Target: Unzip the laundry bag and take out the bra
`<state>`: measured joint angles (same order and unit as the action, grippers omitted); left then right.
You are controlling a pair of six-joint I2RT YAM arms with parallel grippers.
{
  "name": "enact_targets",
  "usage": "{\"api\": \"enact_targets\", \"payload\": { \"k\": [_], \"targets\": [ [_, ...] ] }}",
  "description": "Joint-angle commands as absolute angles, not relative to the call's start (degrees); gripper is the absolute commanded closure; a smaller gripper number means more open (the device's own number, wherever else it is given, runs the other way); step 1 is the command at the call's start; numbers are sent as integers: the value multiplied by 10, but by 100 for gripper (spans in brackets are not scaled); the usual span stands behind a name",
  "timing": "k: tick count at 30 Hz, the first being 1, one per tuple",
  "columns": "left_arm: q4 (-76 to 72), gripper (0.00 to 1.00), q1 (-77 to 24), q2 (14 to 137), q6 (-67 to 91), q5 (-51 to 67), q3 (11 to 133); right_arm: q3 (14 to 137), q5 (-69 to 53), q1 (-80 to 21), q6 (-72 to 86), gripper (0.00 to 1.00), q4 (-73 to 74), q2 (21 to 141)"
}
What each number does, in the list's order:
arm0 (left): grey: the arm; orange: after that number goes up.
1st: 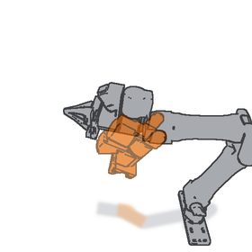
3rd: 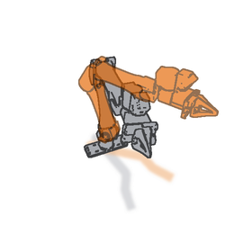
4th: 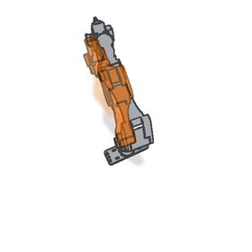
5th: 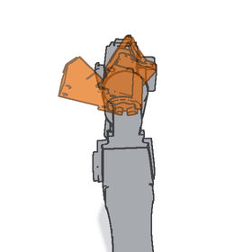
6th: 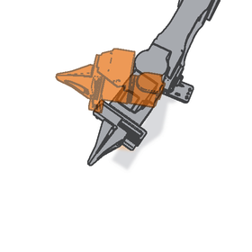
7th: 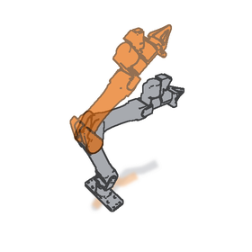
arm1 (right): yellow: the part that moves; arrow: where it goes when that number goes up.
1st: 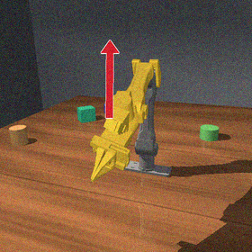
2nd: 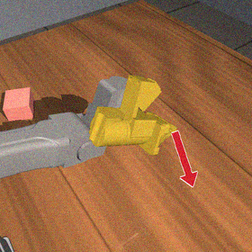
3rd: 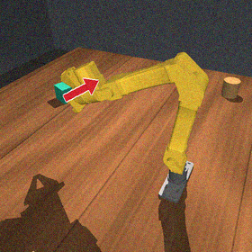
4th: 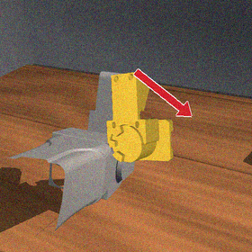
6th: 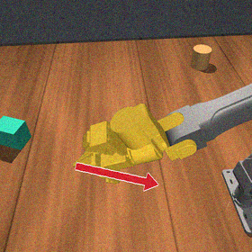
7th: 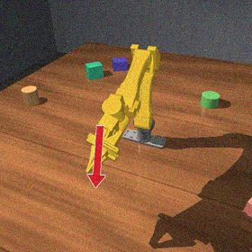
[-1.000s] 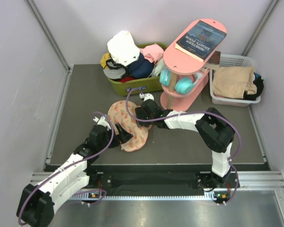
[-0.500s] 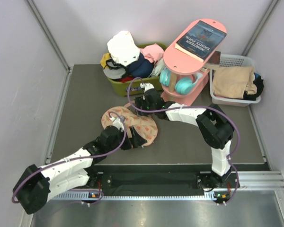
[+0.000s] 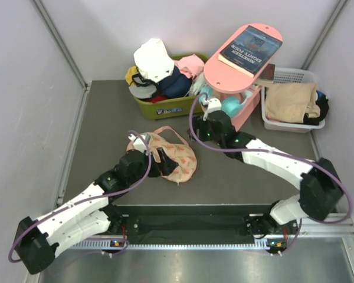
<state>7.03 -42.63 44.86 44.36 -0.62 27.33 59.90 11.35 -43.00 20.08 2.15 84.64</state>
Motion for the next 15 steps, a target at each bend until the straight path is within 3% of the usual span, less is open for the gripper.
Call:
{"api": "enact_targets", "payload": {
  "k": [1, 8, 15],
  "targets": [
    [78, 1, -425, 503, 415, -66, 315, 510, 142, -447, 239, 24, 41, 743],
    [7, 1, -389, 623, 400, -57, 370, 400, 137, -562, 357, 28, 53, 666],
    [-109, 1, -332, 697, 445, 17, 352, 404, 187, -705, 465, 35, 38, 726]
  ]
}}
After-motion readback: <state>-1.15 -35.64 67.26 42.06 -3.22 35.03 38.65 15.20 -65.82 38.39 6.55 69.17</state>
